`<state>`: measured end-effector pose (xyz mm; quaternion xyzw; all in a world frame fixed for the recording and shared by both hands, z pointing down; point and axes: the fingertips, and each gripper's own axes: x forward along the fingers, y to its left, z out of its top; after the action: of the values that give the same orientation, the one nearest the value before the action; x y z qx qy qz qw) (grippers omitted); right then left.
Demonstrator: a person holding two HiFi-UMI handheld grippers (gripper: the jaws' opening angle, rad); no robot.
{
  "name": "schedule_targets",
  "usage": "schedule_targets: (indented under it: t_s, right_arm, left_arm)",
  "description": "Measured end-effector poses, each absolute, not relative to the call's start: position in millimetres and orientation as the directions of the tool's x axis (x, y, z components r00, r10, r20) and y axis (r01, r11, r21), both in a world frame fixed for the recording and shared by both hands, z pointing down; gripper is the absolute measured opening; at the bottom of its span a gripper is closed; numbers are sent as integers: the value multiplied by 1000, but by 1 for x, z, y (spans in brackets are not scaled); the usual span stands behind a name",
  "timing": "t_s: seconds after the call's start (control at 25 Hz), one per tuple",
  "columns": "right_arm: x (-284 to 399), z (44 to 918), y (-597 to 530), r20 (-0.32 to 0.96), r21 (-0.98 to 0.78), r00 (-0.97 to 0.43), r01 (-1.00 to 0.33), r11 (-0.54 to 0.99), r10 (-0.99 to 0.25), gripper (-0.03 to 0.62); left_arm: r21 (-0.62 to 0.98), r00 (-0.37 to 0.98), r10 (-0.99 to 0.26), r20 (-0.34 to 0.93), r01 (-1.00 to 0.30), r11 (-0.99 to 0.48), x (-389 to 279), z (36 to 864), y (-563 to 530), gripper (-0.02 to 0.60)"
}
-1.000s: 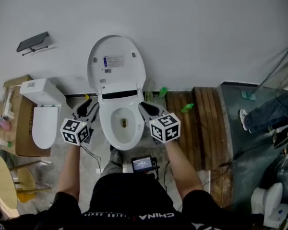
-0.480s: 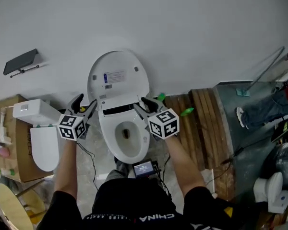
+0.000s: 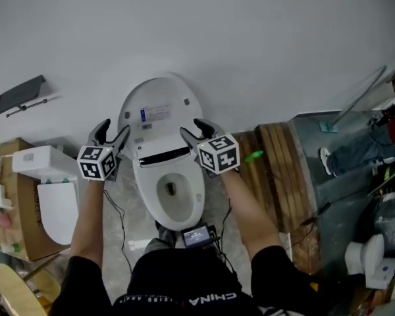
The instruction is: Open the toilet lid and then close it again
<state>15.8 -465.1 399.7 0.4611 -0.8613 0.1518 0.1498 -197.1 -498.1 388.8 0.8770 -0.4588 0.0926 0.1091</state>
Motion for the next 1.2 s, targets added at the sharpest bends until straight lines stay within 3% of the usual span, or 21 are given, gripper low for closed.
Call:
schedule_targets:
  t_s: [0.36,0.8,1.04,1.2]
  right_arm:
    - [37,392,-522,399,-76,-544,-821,565,-738,205]
    - [39,399,-592,433,-27,-549,-800,599,-715,206]
    - [36,409,-614,454,-12,-536,-803,596,-712,205]
    - [32,415,-624,467,8,-530,-798,602,-708,205]
  left_arm:
    - [-6,467,-823,322,-869,-495,-172,393,-566,293]
    - [-99,378,-840,389,-889,-446,-172,406,-606,225]
    - [-112,342,-858,384,-905,-411,-177,412,-615,92]
    - [-122,330,-858,393,-907,-404,-178,417,-618,69]
